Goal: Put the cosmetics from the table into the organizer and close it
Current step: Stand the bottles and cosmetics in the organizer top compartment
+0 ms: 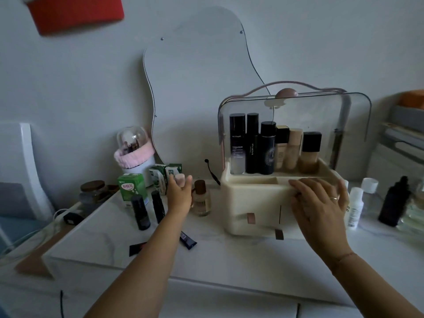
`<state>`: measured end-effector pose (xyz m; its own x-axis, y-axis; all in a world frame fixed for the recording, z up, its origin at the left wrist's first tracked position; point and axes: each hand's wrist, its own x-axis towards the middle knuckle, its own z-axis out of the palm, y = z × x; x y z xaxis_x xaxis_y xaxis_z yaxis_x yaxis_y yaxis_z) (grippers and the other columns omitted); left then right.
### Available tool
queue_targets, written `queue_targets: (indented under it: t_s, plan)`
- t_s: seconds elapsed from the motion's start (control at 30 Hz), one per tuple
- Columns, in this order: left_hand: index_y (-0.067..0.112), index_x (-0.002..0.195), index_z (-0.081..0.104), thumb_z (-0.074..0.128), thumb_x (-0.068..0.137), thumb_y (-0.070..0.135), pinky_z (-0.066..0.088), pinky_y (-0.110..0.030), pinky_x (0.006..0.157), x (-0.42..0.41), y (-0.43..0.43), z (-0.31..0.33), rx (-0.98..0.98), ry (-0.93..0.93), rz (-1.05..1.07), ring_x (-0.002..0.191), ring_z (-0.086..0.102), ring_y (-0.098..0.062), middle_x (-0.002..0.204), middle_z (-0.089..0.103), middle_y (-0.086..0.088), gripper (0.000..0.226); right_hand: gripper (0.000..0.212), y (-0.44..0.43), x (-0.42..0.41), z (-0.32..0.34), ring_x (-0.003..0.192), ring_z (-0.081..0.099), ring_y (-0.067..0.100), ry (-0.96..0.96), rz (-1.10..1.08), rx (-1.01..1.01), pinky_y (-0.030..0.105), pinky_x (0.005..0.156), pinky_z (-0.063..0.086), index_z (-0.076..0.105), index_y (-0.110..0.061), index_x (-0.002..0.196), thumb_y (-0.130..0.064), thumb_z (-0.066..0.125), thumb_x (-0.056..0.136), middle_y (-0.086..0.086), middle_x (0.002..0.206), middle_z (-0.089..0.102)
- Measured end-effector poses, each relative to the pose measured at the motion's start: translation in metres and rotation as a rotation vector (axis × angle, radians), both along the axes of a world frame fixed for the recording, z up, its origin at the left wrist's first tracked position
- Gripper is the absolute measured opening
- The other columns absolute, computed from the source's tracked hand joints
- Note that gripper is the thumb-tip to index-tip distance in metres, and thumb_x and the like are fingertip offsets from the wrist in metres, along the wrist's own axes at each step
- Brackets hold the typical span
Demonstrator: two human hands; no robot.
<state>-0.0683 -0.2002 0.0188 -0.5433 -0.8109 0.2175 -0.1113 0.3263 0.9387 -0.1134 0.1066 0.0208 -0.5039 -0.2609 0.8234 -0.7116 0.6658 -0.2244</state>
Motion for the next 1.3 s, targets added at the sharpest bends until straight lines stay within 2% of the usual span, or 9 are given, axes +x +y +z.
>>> queue_targets:
  t_s: [0.13, 0.4, 0.57, 0.73, 0.93, 1.0, 1.1, 1.2, 1.3]
  plan:
    - [0.013, 0.122, 0.048, 0.056, 0.09, 0.034, 0.05, -0.042, 0.086, -0.01, -0.009, -0.013, 0.108, 0.054, -0.012, 0.102, 0.058, -0.028, 0.112, 0.059, -0.01, 0.039, 0.032, 0.0, -0.001, 0.0, 0.114, 0.051, 0.027, 0.012, 0.0, 0.007, 0.059, 0.111, 0.018, 0.065, -0.013, 0.112, -0.025, 0.048, 0.088, 0.006, 0.112, 0.065]
    - [0.015, 0.115, 0.057, 0.059, 0.09, 0.024, 0.039, -0.023, 0.061, -0.004, -0.007, -0.022, 0.1, 0.117, -0.021, 0.088, 0.057, -0.016, 0.102, 0.061, -0.002, 0.027, 0.036, -0.002, -0.001, 0.0, 0.116, 0.049, 0.029, -0.002, -0.003, 0.015, 0.059, 0.112, 0.014, 0.064, -0.011, 0.114, -0.027, 0.046, 0.088, 0.009, 0.112, 0.064]
    - [0.01, 0.111, 0.058, 0.059, 0.089, 0.023, 0.04, -0.03, 0.076, 0.008, 0.001, -0.018, 0.012, 0.144, 0.005, 0.096, 0.057, -0.02, 0.102, 0.061, -0.003, 0.025, 0.035, -0.002, 0.0, 0.0, 0.117, 0.048, 0.028, -0.008, 0.007, 0.02, 0.059, 0.113, 0.013, 0.063, -0.011, 0.114, -0.027, 0.046, 0.088, 0.009, 0.112, 0.063]
    - [0.013, 0.112, 0.059, 0.061, 0.089, 0.023, 0.038, -0.027, 0.077, 0.023, 0.013, 0.012, -0.11, 0.212, -0.015, 0.096, 0.054, -0.017, 0.104, 0.06, -0.001, 0.025, 0.037, -0.001, 0.002, 0.002, 0.116, 0.052, 0.031, -0.046, 0.003, 0.045, 0.06, 0.112, 0.013, 0.064, -0.012, 0.114, -0.029, 0.044, 0.088, 0.009, 0.112, 0.064]
    - [0.023, 0.104, 0.062, 0.064, 0.086, 0.026, 0.04, -0.008, 0.065, 0.053, 0.038, 0.054, -0.204, 0.332, -0.083, 0.082, 0.057, -0.001, 0.087, 0.062, 0.016, 0.018, 0.035, -0.008, 0.018, 0.023, 0.118, 0.052, 0.029, -0.134, 0.113, 0.009, 0.058, 0.112, 0.019, 0.061, -0.017, 0.118, -0.028, 0.061, 0.085, 0.004, 0.122, 0.059]
    - [0.027, 0.101, 0.063, 0.065, 0.085, 0.025, 0.043, -0.01, 0.068, 0.062, 0.049, 0.065, -0.136, 0.36, -0.199, 0.083, 0.06, -0.002, 0.09, 0.067, 0.011, 0.016, 0.055, -0.02, 0.031, 0.04, 0.12, 0.048, 0.016, -0.185, 0.274, -0.003, 0.041, 0.109, 0.034, 0.052, -0.021, 0.129, -0.036, 0.062, 0.077, -0.007, 0.129, 0.05]
    - [0.032, 0.101, 0.065, 0.066, 0.084, 0.025, 0.044, -0.018, 0.074, 0.071, 0.07, 0.077, 0.01, 0.358, -0.41, 0.091, 0.064, 0.0, 0.1, 0.072, 0.006, 0.018, 0.074, -0.044, 0.045, 0.066, 0.116, 0.04, -0.004, -0.408, 0.491, -0.028, 0.014, 0.096, 0.034, 0.039, -0.029, 0.138, -0.049, 0.064, 0.071, -0.023, 0.128, 0.041]
    - [0.027, 0.111, 0.064, 0.068, 0.076, 0.033, 0.047, -0.028, 0.084, 0.076, 0.09, 0.082, 0.076, 0.326, -0.516, 0.1, 0.065, -0.008, 0.103, 0.072, 0.005, 0.035, 0.078, -0.063, 0.044, 0.083, 0.113, 0.049, -0.001, -0.586, 0.609, 0.04, 0.018, 0.096, 0.043, 0.038, -0.026, 0.139, -0.043, 0.073, 0.071, -0.014, 0.132, 0.051]
    - [0.02, 0.117, 0.063, 0.068, 0.071, 0.034, 0.05, -0.028, 0.083, 0.079, 0.103, 0.086, 0.127, 0.35, -0.579, 0.101, 0.066, -0.014, 0.105, 0.072, 0.001, 0.048, 0.068, -0.07, 0.044, 0.091, 0.104, 0.06, 0.007, -0.659, 0.689, 0.058, 0.03, 0.094, 0.051, 0.049, -0.021, 0.131, -0.035, 0.077, 0.071, -0.004, 0.119, 0.064]
